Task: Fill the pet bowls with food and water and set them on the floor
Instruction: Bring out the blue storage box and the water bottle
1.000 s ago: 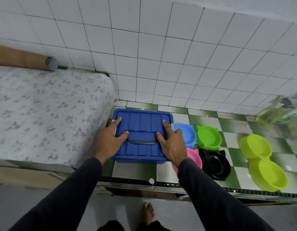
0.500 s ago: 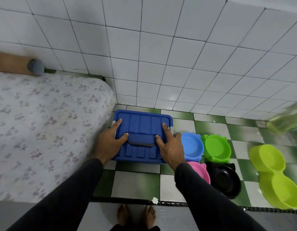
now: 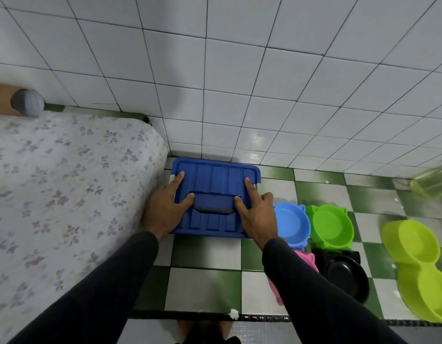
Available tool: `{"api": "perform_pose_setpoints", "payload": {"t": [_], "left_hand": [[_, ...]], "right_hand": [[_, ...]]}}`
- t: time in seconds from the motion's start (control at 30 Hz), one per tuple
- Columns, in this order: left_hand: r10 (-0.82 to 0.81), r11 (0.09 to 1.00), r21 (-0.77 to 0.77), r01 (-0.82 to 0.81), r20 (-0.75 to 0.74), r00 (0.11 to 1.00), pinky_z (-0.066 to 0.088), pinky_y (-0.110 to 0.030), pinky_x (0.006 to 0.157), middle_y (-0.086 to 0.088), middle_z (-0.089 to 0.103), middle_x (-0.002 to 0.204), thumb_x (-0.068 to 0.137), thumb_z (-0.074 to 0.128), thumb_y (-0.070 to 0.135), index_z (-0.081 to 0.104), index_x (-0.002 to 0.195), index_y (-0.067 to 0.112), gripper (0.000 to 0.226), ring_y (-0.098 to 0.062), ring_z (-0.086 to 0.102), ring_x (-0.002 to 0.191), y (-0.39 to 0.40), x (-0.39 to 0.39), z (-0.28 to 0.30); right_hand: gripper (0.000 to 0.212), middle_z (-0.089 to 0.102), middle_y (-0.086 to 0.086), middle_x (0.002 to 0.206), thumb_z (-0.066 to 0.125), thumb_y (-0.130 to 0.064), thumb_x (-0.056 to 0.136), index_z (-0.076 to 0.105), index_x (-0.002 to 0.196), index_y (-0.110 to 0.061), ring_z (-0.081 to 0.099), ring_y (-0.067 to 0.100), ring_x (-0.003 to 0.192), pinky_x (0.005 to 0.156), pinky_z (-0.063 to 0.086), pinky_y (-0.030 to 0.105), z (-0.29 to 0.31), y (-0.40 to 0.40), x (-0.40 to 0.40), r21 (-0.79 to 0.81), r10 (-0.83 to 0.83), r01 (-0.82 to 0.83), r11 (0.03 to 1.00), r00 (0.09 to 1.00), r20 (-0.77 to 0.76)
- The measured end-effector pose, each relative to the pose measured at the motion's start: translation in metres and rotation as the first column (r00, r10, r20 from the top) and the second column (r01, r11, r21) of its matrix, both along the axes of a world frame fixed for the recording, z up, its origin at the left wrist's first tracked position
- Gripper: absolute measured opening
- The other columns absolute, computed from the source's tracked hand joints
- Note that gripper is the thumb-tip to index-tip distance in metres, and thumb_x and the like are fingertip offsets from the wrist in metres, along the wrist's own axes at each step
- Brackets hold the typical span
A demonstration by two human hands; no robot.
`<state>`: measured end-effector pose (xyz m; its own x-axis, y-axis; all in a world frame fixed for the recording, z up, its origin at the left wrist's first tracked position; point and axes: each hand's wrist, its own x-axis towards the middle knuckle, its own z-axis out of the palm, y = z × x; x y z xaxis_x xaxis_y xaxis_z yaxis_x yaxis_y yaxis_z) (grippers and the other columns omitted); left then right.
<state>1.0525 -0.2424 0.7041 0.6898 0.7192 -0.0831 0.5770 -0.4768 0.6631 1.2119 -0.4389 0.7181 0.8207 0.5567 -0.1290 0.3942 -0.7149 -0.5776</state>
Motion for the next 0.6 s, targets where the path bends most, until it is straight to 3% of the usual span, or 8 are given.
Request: {"api": "perform_pose_setpoints", "payload": {"t": [0.13, 0.27, 0.47, 0.6], "left_hand": [[-0.009, 1.000, -0.008, 0.009, -0.015, 1.000, 0.039, -0.025, 0.091, -0.010, 0.058, 0.134, 0.099, 0.058, 0.053, 0.023, 0.162, 0.039, 0.073, -0.022, 0.056, 0.117, 0.002, 0.005, 0.001], [0.009, 1.000, 0.011, -0.009, -0.045, 0.999, 0.038, -0.027, 0.087, -0.005, 0.051, 0.118, 0.099, 0.056, 0.056, 0.022, 0.162, 0.042, 0.073, -0.018, 0.051, 0.103, 0.003, 0.011, 0.002], [0.019, 1.000, 0.002, -0.019, -0.037, 0.999, 0.038, -0.029, 0.088, 0.001, 0.040, 0.112, 0.099, 0.058, 0.054, 0.023, 0.162, 0.042, 0.073, -0.015, 0.044, 0.099, 0.003, 0.014, 0.003], [0.021, 1.000, -0.018, -0.022, -0.045, 0.999, 0.038, -0.030, 0.098, -0.005, 0.044, 0.123, 0.099, 0.058, 0.053, 0.022, 0.162, 0.042, 0.073, -0.024, 0.049, 0.114, 0.002, 0.014, 0.004]], "right_hand": [[0.063, 0.041, 0.017, 0.121, 0.054, -0.050, 0.099, 0.016, 0.149, -0.055, 0.058, 0.035, 0.095, 0.081, 0.056, 0.042, -0.001, 0.000, 0.007, 0.011, 0.042, -0.042, 0.999, 0.999, 0.016], [0.070, 0.036, 0.007, 0.114, 0.051, -0.056, 0.098, 0.013, 0.156, -0.051, 0.053, 0.020, 0.076, 0.078, 0.056, 0.035, -0.001, 0.002, 0.015, -0.007, 0.003, -0.003, 1.000, 1.000, -0.006], [0.071, 0.033, 0.003, 0.112, 0.049, -0.059, 0.097, 0.010, 0.156, -0.050, 0.055, 0.024, 0.083, 0.080, 0.059, 0.041, 0.002, 0.003, 0.017, -0.041, 0.034, -0.034, 0.999, 0.999, 0.001], [0.071, 0.030, 0.002, 0.113, 0.049, -0.058, 0.098, 0.011, 0.157, -0.045, 0.052, 0.023, 0.089, 0.086, 0.057, 0.041, 0.002, 0.003, 0.016, -0.043, 0.045, -0.045, 0.998, 0.999, 0.016]]}}
